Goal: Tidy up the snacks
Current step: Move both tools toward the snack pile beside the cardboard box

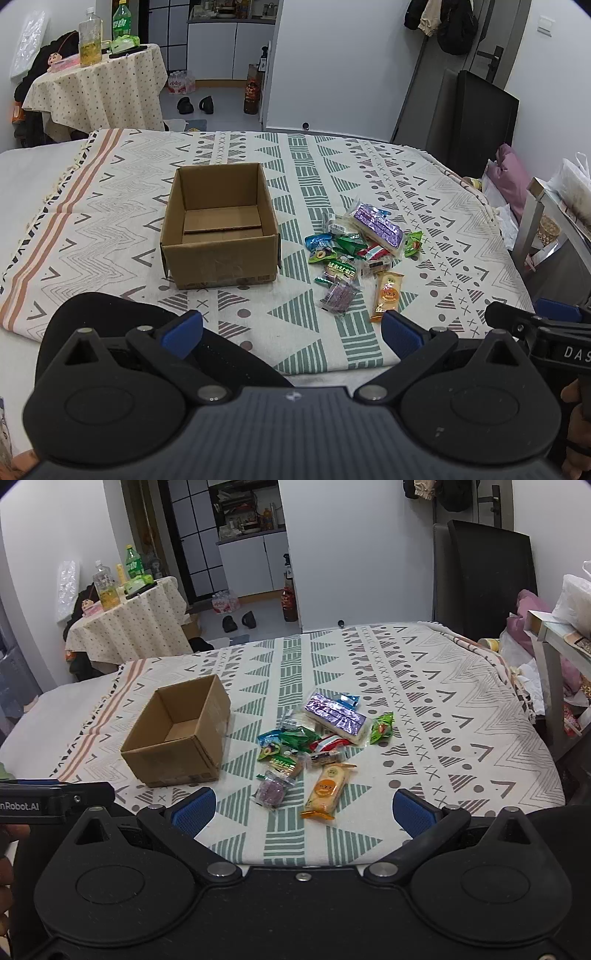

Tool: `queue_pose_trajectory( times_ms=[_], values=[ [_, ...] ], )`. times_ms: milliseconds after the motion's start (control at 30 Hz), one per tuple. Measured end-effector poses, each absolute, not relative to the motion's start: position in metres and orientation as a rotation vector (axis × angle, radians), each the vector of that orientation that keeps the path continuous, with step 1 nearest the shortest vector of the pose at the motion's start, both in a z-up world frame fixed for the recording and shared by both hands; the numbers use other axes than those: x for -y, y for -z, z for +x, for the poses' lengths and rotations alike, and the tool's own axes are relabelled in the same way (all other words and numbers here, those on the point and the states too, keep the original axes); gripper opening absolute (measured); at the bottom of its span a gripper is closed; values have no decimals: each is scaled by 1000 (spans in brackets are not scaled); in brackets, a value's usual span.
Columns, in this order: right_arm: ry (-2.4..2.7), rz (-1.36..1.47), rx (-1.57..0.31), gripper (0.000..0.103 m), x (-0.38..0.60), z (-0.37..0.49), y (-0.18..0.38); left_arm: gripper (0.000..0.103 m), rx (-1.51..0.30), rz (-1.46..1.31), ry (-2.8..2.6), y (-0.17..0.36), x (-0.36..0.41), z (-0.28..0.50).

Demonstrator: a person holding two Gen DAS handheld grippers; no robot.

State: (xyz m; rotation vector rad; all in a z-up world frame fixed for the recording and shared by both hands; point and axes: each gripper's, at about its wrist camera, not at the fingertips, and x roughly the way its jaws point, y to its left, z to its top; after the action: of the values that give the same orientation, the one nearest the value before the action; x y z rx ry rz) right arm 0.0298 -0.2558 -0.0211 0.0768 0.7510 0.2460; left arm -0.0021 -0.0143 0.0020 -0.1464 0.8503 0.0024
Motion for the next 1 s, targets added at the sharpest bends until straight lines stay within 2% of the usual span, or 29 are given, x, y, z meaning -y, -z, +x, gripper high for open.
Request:
queue_pose_trajectory(
  times_ms=[1000],
  values=[
    [-248,84,-756,103,256,37,23,102,-844,-162,32,5,20,9]
  ],
)
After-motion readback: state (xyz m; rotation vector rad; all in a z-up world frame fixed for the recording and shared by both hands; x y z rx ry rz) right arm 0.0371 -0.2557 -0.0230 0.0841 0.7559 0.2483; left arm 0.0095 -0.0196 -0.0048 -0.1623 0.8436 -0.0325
